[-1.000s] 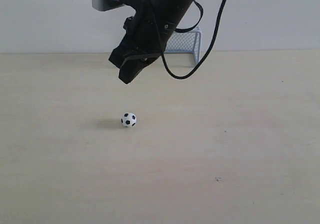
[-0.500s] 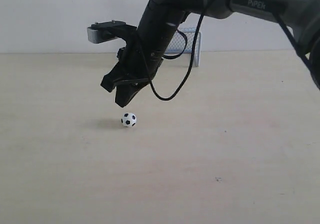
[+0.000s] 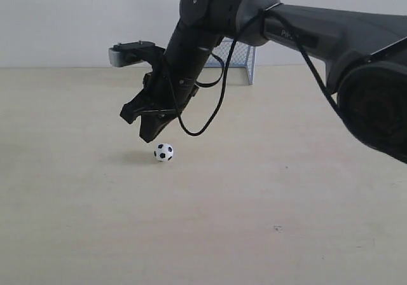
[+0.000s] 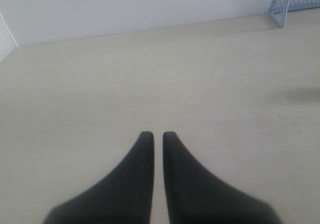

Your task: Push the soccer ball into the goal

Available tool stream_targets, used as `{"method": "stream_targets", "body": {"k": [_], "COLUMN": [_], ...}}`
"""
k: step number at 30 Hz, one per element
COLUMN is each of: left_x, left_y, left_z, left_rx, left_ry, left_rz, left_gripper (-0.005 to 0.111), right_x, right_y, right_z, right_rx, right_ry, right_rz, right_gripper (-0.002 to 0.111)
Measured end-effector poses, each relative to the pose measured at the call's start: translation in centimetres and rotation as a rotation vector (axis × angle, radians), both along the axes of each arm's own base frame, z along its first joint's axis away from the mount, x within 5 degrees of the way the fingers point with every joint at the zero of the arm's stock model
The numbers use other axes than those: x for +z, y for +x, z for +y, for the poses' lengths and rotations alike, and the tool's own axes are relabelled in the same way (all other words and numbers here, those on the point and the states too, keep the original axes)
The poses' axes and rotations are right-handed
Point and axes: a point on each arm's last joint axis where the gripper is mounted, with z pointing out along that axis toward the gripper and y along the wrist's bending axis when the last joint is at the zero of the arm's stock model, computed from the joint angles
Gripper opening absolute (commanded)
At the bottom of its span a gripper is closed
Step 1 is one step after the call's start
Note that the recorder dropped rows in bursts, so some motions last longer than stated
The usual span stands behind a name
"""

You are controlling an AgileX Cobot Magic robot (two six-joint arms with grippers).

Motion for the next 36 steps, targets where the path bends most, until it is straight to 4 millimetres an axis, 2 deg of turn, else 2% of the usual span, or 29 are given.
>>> {"method": "stream_targets", "body": {"k": [4, 12, 22, 36], "left_x": [0.0, 0.0, 0.0, 0.0], "left_y": [0.0, 0.0, 0.0, 0.0], "left_z": [0.0, 0.0, 0.0, 0.0], "left_rx": [0.0, 0.0, 0.0, 0.0], "left_ry": [0.0, 0.0, 0.0, 0.0], "left_rz": [0.0, 0.0, 0.0, 0.0], "left_gripper": [0.006, 0.006, 0.006, 0.006], "right_x": [-0.8, -0.9, -1.4, -1.5], "right_y": [-0.1, -1.1, -3.2, -3.3], "right_z": [0.3, 1.4, 3.3, 3.3], "right_rx": [0.006, 0.049, 0.201, 0.215], "right_ry": [-0.01, -0.039, -0.147, -0.184], "right_rz": [0.011, -0.012, -0.131, -0.16], "right_gripper": [0.0, 0.0, 0.0, 0.0]}}
